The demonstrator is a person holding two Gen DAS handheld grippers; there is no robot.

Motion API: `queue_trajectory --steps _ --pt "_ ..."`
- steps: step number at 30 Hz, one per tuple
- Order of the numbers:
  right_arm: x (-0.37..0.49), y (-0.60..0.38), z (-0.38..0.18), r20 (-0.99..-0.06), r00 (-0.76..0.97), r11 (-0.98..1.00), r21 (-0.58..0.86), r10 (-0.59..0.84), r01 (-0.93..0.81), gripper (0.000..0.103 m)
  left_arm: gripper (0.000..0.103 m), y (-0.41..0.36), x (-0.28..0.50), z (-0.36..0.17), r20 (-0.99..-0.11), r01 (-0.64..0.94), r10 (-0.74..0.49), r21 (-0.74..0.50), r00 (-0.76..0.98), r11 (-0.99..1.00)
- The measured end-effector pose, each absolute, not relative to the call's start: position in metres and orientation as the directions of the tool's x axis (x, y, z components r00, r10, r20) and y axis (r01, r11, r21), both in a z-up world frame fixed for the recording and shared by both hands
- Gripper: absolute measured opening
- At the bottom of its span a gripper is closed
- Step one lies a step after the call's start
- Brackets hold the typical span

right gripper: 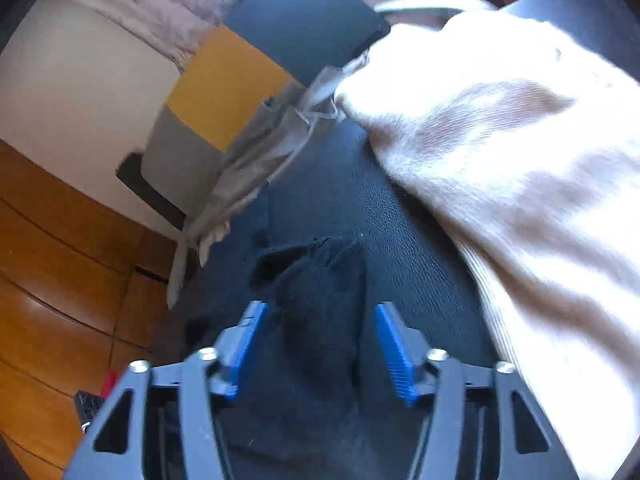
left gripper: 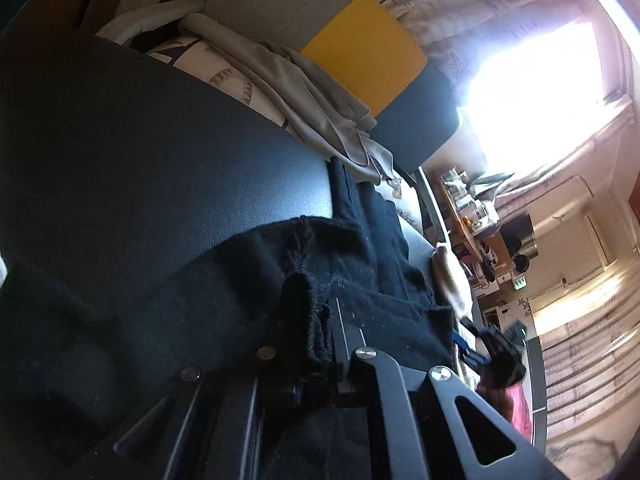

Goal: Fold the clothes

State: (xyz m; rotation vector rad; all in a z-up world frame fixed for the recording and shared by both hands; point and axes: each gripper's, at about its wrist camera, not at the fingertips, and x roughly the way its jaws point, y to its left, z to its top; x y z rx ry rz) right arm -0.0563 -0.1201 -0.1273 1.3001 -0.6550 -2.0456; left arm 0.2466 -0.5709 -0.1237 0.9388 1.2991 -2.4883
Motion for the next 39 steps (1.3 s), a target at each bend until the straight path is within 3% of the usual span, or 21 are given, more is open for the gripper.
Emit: queue_trajectory --steps 8,10,11,12,15,21,26,28,29,31,38,39 --pt "-0.098 -0.134 -0.149 -0.622 -0.267 -0.672 0.717 -0.736 0.183 0.052 0.007 -0.572 0.279 -0.115 -0.597 0.445 0.064 -0.662 -0.800 -0.603" --pt "-0.102 -0.144 -0.151 -0.652 -0.248 -0.697 0.689 -0.716 0.201 0.033 0.007 -0.571 0.279 -0.119 -0.613 0.455 0.071 -0.655 -0.787 -0.603" --pt "-0.104 -0.149 -0.152 -0.669 -0.240 -0.710 0.671 -0.704 0.213 0.013 0.007 -0.569 0.278 -0.122 -0.623 0.460 0.076 -0.649 -0.779 -0.605" --pt "-0.104 -0.154 -0.153 -0.685 -0.237 -0.725 0.650 -0.689 0.228 0.008 0.007 -0.568 0.277 -0.124 -0.632 0.464 0.080 -0.643 -0.771 -0.609" --pt "-0.103 -0.158 -0.140 -0.713 -0.278 -0.764 0.583 -0.644 0.276 0.008 0.007 -0.559 0.270 -0.118 -0.641 0.448 0.076 -0.612 -0.764 -0.652" --pt "-0.102 -0.160 -0.107 -0.737 -0.389 -0.827 0.432 -0.553 0.359 0.004 0.008 -0.567 0.259 -0.074 -0.530 0.357 0.038 -0.620 -0.847 -0.699" --pt "-0.099 -0.154 -0.098 -0.740 -0.425 -0.846 0.383 -0.521 0.371 0.006 0.008 -0.571 0.251 -0.078 -0.564 0.379 0.033 -0.596 -0.825 -0.708" --pt "-0.096 -0.149 -0.097 -0.714 -0.406 -0.816 0.439 -0.571 0.376 0.014 0.008 -0.570 0.255 -0.089 -0.588 0.394 0.047 -0.596 -0.807 -0.700" --pt "-0.097 -0.147 -0.101 -0.698 -0.356 -0.779 0.506 -0.622 0.370 0.035 0.008 -0.569 0.258 -0.094 -0.601 0.405 0.047 -0.593 -0.798 -0.696" --pt "-0.097 -0.149 -0.106 -0.713 -0.330 -0.780 0.502 -0.618 0.374 0.057 0.008 -0.570 0.264 -0.104 -0.614 0.422 0.048 -0.595 -0.788 -0.684" --pt "-0.095 -0.173 -0.120 -0.774 -0.289 -0.800 0.424 -0.563 0.424 0.056 0.008 -0.572 0.281 -0.114 -0.620 0.450 0.051 -0.621 -0.783 -0.641" --pt "-0.093 -0.177 -0.120 -0.780 -0.293 -0.803 0.406 -0.553 0.436 0.051 0.008 -0.572 0.281 -0.112 -0.616 0.446 0.051 -0.621 -0.786 -0.644"
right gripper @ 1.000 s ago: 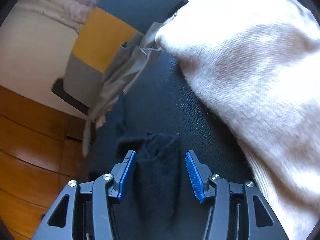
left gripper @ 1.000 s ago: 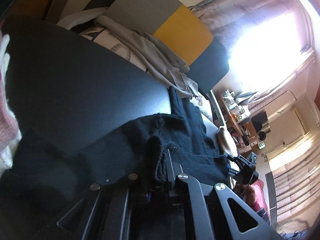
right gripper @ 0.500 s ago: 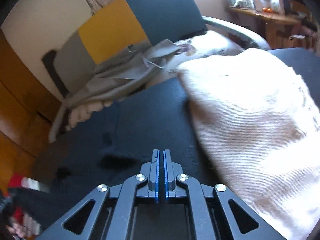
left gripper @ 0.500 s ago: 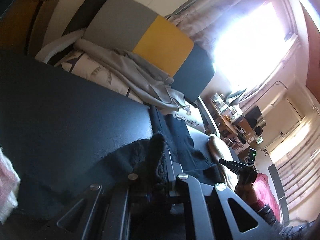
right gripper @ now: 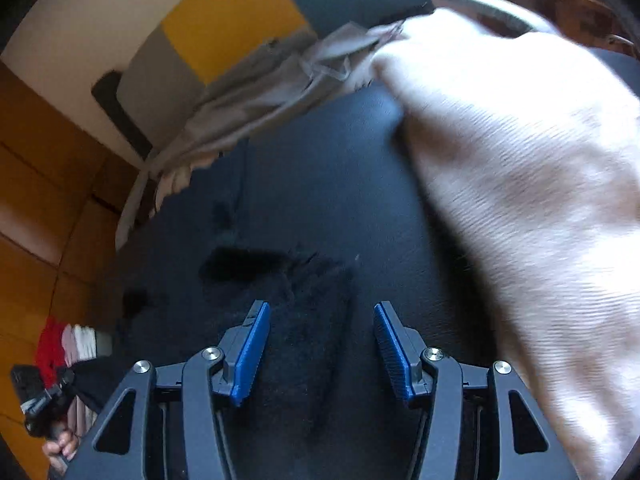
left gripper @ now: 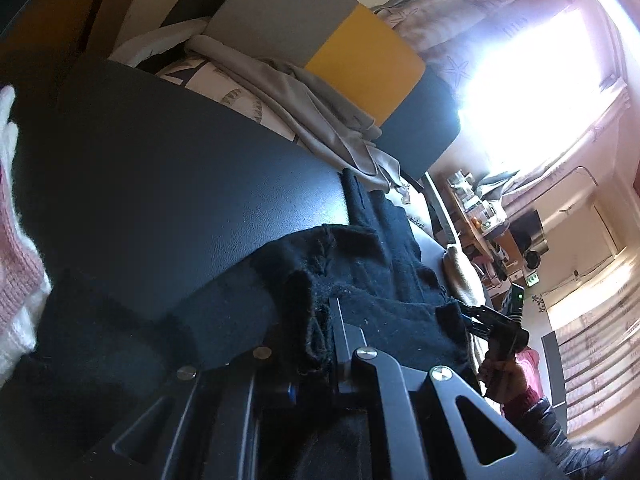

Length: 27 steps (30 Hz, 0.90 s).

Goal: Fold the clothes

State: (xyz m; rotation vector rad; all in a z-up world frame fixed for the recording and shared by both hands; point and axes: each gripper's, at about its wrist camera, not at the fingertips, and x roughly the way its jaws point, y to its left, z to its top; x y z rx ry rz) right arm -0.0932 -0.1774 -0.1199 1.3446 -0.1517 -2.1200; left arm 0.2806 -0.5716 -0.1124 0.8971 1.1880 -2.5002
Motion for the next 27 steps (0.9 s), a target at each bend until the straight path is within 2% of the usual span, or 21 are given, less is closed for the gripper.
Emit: queue_trajectory --steps 1,2,3,7,10,13,16,18,22,24,26,27 --pt "-0.092 -0.182 -0.120 -0.786 -0.296 -0.806 0.387 -0.542 0.448 0.043 0.008 -0.571 0.280 -0.109 -0.611 0.440 0.048 -0.620 -0.790 -0.649" --pt "-0.091 -0.186 -0.120 -0.792 -0.300 -0.809 0.368 -0.531 0.459 0.015 0.008 -0.571 0.278 -0.105 -0.603 0.433 0.045 -0.620 -0.796 -0.655" --pt "-0.089 -0.190 -0.120 -0.798 -0.304 -0.810 0.348 -0.520 0.471 0.011 0.008 -0.571 0.276 -0.100 -0.594 0.424 0.041 -0.620 -0.804 -0.660" --pt "-0.084 -0.197 -0.109 -0.800 -0.389 -0.835 0.235 -0.457 0.498 0.007 0.008 -0.573 0.272 -0.072 -0.516 0.373 -0.001 -0.618 -0.857 -0.692" --pt "-0.091 -0.186 -0.108 -0.806 -0.466 -0.880 0.132 -0.363 0.457 0.007 0.008 -0.579 0.258 -0.084 -0.569 0.409 -0.007 -0.582 -0.822 -0.703" --pt "-0.098 -0.187 -0.129 -0.840 -0.472 -0.904 0.051 -0.269 0.425 0.006 0.008 -0.586 0.245 -0.125 -0.679 0.488 0.017 -0.545 -0.734 -0.682" --pt "-0.105 -0.171 -0.134 -0.834 -0.459 -0.921 0.135 -0.305 0.366 0.007 0.010 -0.591 0.251 -0.153 -0.714 0.528 0.044 -0.557 -0.699 -0.641" --pt "-0.102 -0.169 -0.127 -0.821 -0.456 -0.910 0.170 -0.343 0.378 0.015 0.018 -0.595 0.259 -0.163 -0.701 0.528 0.071 -0.595 -0.709 -0.606" --pt "-0.087 -0.175 -0.106 -0.792 -0.459 -0.874 0.183 -0.403 0.451 0.029 0.022 -0.606 0.272 -0.165 -0.637 0.487 0.130 -0.689 -0.759 -0.537" --pt "-0.080 -0.178 -0.095 -0.776 -0.459 -0.853 0.188 -0.433 0.486 0.047 0.025 -0.610 0.272 -0.162 -0.620 0.474 0.143 -0.710 -0.771 -0.521" --pt "-0.072 -0.181 -0.085 -0.760 -0.457 -0.831 0.193 -0.462 0.521 0.060 0.026 -0.612 0.268 -0.161 -0.611 0.459 0.168 -0.723 -0.773 -0.517" --pt "-0.068 -0.185 -0.081 -0.759 -0.448 -0.818 0.187 -0.472 0.544 0.061 0.027 -0.613 0.264 -0.163 -0.612 0.454 0.184 -0.726 -0.769 -0.516"
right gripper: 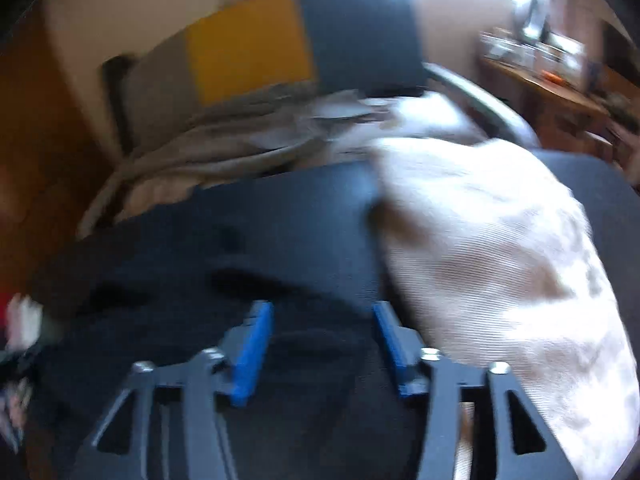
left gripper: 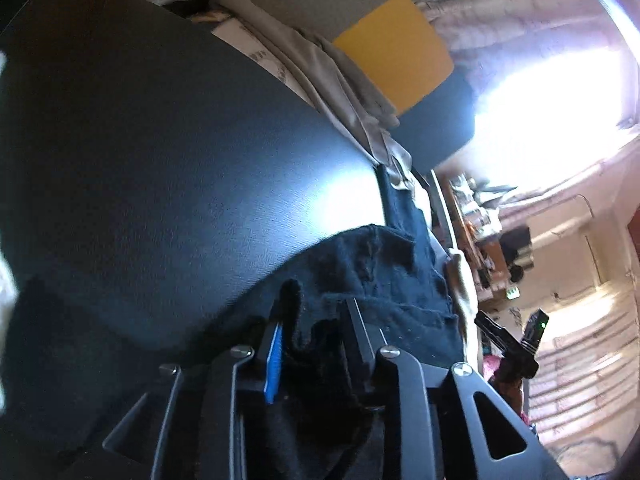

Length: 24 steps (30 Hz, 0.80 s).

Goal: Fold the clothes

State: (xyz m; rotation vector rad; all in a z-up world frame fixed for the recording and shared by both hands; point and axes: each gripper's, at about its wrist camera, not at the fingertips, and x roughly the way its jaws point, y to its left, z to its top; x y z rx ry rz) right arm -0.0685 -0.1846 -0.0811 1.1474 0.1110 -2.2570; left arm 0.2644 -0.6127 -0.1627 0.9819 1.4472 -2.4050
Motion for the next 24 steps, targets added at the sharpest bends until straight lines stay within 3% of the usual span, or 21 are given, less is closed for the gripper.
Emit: queue_trajectory --steps 8,11,13,17,20,24 --pt "-0.063 -0.231 -0.108 -0.863 -0.384 -0.753 -0.007 -0.328 0.659 0.058 0.023 -0.601 0.232 -0.175 -0.658 0.453 0.263 -0.704 -0.706 -0.546" --pt "-0.068 -0.226 -0.119 -0.880 -0.357 -0.767 0.012 -0.312 0.642 0.031 0.011 -0.592 0.223 -0.170 -0.696 0.443 0.233 -0.642 -0.679 -0.626" --pt "-0.068 -0.220 -0.123 -0.877 -0.364 -0.774 0.014 -0.313 0.633 0.027 0.009 -0.586 0.218 -0.166 -0.716 0.443 0.200 -0.600 -0.669 -0.665" --pt "-0.069 -0.214 -0.118 -0.859 -0.375 -0.780 0.045 -0.349 0.624 0.006 0.007 -0.585 0.219 -0.148 -0.680 0.426 0.134 -0.587 -0.721 -0.688" --pt "-0.070 -0.213 -0.100 -0.821 -0.419 -0.786 0.056 -0.387 0.616 0.006 0.007 -0.588 0.222 -0.126 -0.603 0.382 0.109 -0.624 -0.791 -0.681" --pt "-0.075 -0.205 -0.077 -0.771 -0.490 -0.809 0.056 -0.407 0.585 0.006 0.007 -0.588 0.213 -0.108 -0.583 0.369 0.072 -0.601 -0.809 -0.709"
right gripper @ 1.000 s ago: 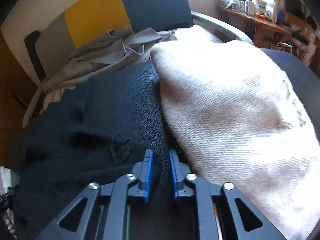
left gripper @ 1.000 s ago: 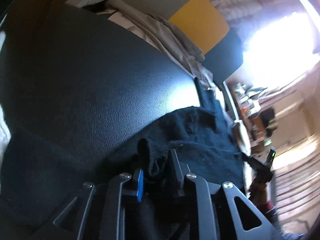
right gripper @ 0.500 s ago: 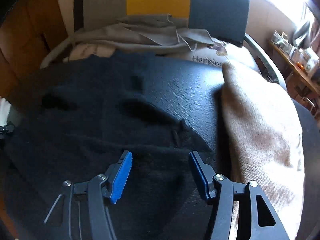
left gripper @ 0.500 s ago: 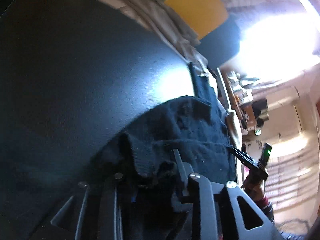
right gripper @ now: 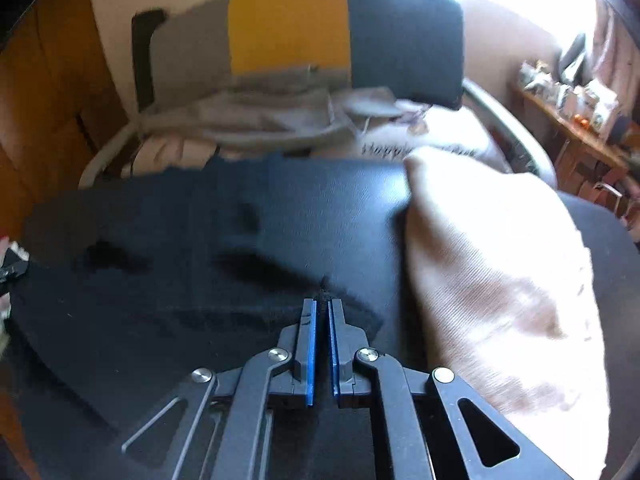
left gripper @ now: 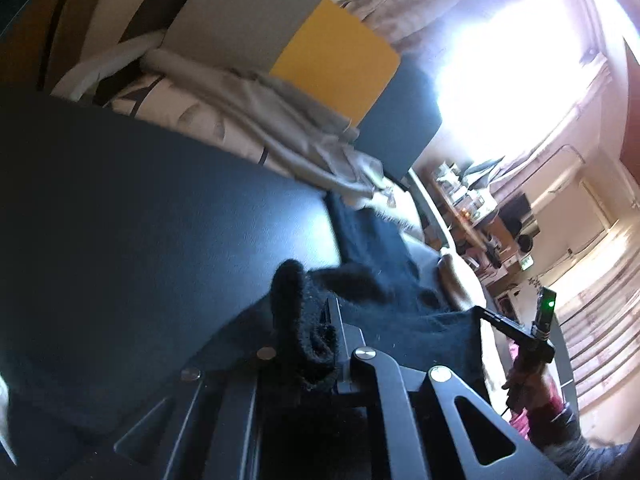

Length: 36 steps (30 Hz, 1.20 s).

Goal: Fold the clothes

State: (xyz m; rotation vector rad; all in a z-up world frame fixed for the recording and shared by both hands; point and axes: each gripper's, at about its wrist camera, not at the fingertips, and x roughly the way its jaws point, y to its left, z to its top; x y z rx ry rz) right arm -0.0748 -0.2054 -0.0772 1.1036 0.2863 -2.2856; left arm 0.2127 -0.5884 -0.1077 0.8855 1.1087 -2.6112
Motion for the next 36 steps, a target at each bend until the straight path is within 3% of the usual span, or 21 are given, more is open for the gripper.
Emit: queue_trajectory --steps 3,9,16,20,21,24,26,27,28,29,31,36 --pt "-0.086 -0.200 -0.074 -0.759 -0.514 -0.841 0.080 -0.400 0.535 0.003 0.007 -0.588 0.199 -0.113 -0.632 0.401 0.055 -0.553 -0.773 -0.730" --pt "-0.105 -0.206 -0.121 -0.832 -0.452 -0.869 0.071 -0.323 0.489 0.003 0.008 -0.599 0.184 -0.165 -0.756 0.536 0.078 -0.528 -0.650 -0.658" --pt "-0.056 -0.218 -0.086 -0.737 -0.552 -0.814 -0.006 -0.389 0.581 0.005 0.020 -0.611 0.212 -0.168 -0.684 0.526 0.151 -0.666 -0.714 -0.529" --pt "-0.017 -0.240 -0.083 -0.745 -0.500 -0.732 -0.022 -0.443 0.681 0.039 0.026 -0.617 0.230 -0.169 -0.632 0.508 0.188 -0.737 -0.752 -0.446" --pt "-0.009 -0.244 -0.087 -0.752 -0.480 -0.717 -0.014 -0.452 0.697 0.040 0.027 -0.617 0.233 -0.169 -0.623 0.506 0.194 -0.749 -0.758 -0.429" --pt "0.017 -0.258 -0.101 -0.780 -0.434 -0.679 -0.015 -0.451 0.734 0.040 0.027 -0.604 0.229 -0.171 -0.705 0.568 0.134 -0.655 -0.696 -0.498" --pt "0.029 -0.260 -0.109 -0.795 -0.412 -0.672 -0.007 -0.446 0.741 0.040 0.017 -0.595 0.227 -0.172 -0.754 0.604 0.090 -0.587 -0.651 -0.539" --pt "0.033 -0.260 -0.115 -0.803 -0.408 -0.673 -0.012 -0.435 0.740 0.043 0.008 -0.590 0.226 -0.172 -0.776 0.621 0.067 -0.551 -0.628 -0.558" --pt "0.035 -0.260 -0.123 -0.819 -0.424 -0.681 -0.056 -0.387 0.730 0.046 0.008 -0.586 0.225 -0.172 -0.794 0.635 0.044 -0.517 -0.606 -0.574" --pt "0.033 -0.258 -0.132 -0.828 -0.446 -0.697 -0.098 -0.339 0.711 0.057 0.009 -0.586 0.228 -0.170 -0.797 0.645 0.029 -0.510 -0.604 -0.569" --pt "0.023 -0.242 -0.136 -0.821 -0.435 -0.737 -0.027 -0.369 0.676 0.069 0.017 -0.584 0.240 -0.162 -0.783 0.653 0.002 -0.520 -0.622 -0.550" --pt "0.021 -0.229 -0.140 -0.792 -0.468 -0.752 -0.017 -0.392 0.659 0.073 0.025 -0.574 0.331 -0.138 -0.651 0.613 -0.079 -0.657 -0.755 -0.440"
